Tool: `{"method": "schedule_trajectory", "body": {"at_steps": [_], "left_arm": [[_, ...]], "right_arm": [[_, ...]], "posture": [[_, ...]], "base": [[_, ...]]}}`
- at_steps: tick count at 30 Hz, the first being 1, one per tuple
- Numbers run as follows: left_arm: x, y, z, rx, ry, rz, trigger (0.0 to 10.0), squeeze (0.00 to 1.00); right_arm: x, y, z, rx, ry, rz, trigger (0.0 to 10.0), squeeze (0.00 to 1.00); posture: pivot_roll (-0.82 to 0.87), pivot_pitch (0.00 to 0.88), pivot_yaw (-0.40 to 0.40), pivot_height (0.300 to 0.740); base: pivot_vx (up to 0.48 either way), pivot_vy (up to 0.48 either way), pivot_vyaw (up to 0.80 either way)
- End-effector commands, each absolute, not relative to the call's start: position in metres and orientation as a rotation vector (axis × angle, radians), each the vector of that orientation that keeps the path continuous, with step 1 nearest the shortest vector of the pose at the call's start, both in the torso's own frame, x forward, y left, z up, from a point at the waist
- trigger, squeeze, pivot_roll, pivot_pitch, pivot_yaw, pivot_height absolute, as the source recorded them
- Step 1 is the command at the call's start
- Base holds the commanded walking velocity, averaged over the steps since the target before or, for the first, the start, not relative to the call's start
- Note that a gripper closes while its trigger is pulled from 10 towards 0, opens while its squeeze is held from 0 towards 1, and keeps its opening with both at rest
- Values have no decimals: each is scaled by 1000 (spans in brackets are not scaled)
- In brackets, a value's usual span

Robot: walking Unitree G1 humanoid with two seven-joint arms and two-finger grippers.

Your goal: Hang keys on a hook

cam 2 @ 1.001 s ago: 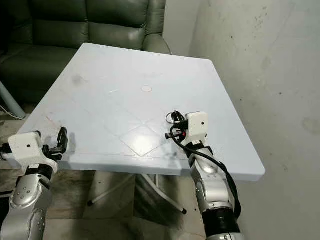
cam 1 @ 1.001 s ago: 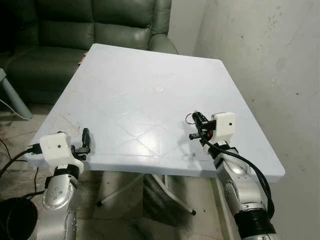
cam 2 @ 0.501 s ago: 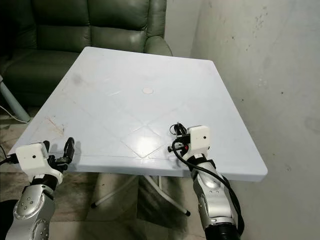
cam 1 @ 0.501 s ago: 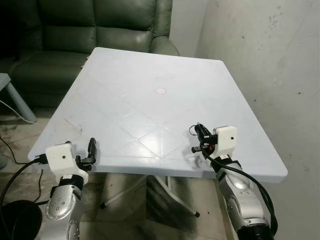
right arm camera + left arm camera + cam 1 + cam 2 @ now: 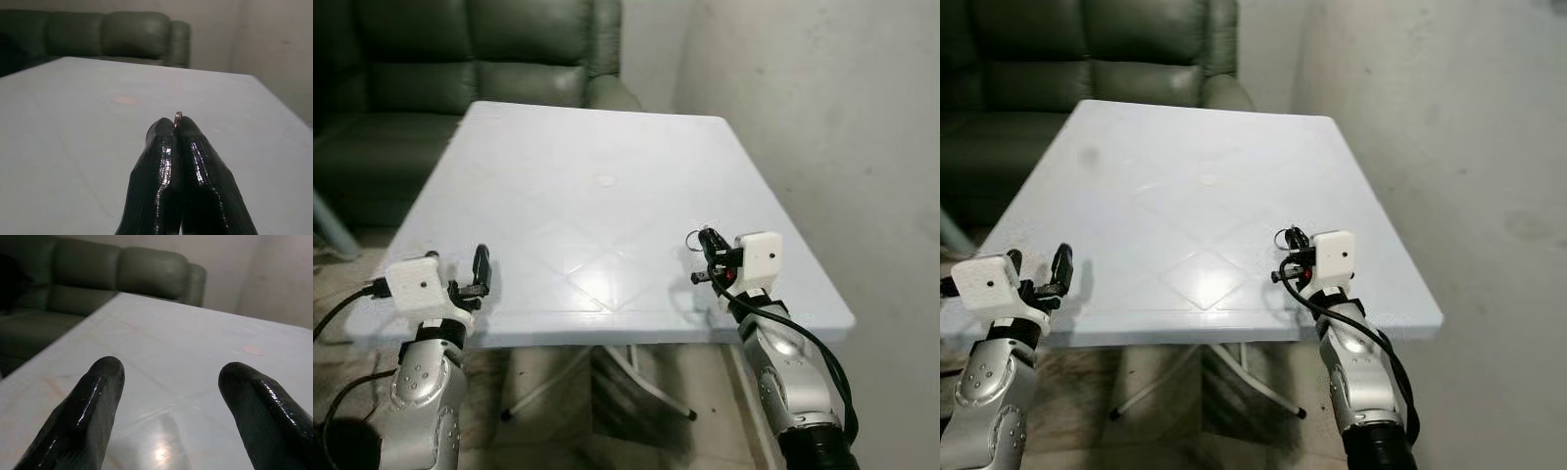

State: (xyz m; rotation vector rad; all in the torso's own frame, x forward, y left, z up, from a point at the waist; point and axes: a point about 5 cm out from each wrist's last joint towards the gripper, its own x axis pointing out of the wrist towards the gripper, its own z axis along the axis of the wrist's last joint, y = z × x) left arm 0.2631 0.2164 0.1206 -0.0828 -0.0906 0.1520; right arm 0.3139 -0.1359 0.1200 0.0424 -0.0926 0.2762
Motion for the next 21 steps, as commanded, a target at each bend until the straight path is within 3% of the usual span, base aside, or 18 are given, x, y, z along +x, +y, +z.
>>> {"method": "schedule_trajectory", "body": {"at_steps": [1,21], "left_arm": [[265,219,119,-82,-76,162,10000,0],[270,218,120,-74,-66,157,10000,0]], "right_arm": [[318,-138,123,41,-96,262,10000,0],[318,-133,122,33,-94,279,10000,0]], "posture": [[-40,0,-43,740],[-42,0,-41,740]], "base": [[0,0,-763],[0,0,-763]]}}
